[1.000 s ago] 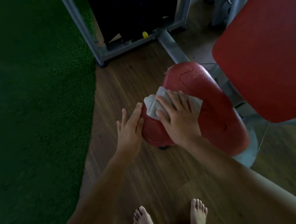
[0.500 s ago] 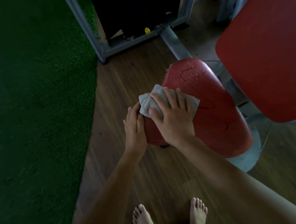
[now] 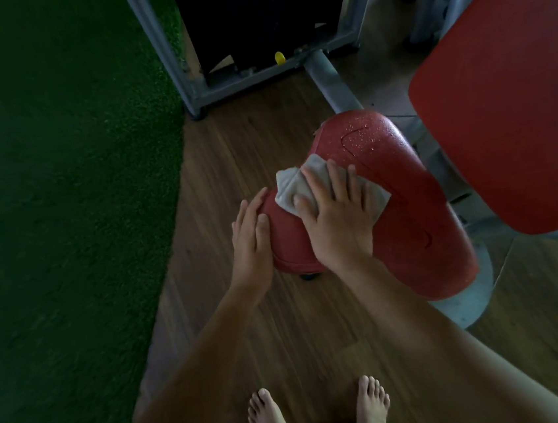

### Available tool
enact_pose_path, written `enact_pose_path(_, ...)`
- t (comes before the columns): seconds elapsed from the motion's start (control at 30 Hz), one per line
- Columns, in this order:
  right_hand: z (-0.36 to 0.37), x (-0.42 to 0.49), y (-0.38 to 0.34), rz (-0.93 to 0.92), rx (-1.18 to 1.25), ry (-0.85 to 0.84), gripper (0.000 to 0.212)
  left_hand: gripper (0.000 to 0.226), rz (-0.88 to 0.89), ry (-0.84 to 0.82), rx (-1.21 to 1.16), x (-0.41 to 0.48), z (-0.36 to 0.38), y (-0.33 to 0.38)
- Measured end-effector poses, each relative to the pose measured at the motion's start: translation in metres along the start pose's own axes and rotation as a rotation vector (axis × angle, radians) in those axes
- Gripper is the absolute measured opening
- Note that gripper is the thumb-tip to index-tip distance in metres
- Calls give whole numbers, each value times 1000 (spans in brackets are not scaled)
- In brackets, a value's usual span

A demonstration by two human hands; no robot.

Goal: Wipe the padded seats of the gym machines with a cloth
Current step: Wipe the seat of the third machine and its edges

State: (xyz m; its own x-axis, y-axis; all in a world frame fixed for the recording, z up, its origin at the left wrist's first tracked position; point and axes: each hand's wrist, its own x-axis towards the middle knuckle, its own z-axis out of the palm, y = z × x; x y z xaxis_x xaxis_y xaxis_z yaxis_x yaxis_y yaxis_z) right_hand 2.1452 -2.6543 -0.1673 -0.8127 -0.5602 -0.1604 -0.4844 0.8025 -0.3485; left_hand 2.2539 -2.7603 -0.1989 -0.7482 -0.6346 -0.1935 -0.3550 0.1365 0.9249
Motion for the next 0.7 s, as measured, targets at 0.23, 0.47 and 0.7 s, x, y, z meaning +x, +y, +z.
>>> enact_pose_path(0.23, 2, -56, 29, -216, 9, 1, 57, 41, -16, -6, 6, 3, -1, 0)
enact_pose_path(0.47, -1, -26, 14, -146, 15, 21, 57, 41, -38, -77, 39, 4, -11, 6)
enact_pose_path(0.7, -7, -44, 36, -157, 43, 22, 56, 50, 114, -55, 499, 2, -3, 32)
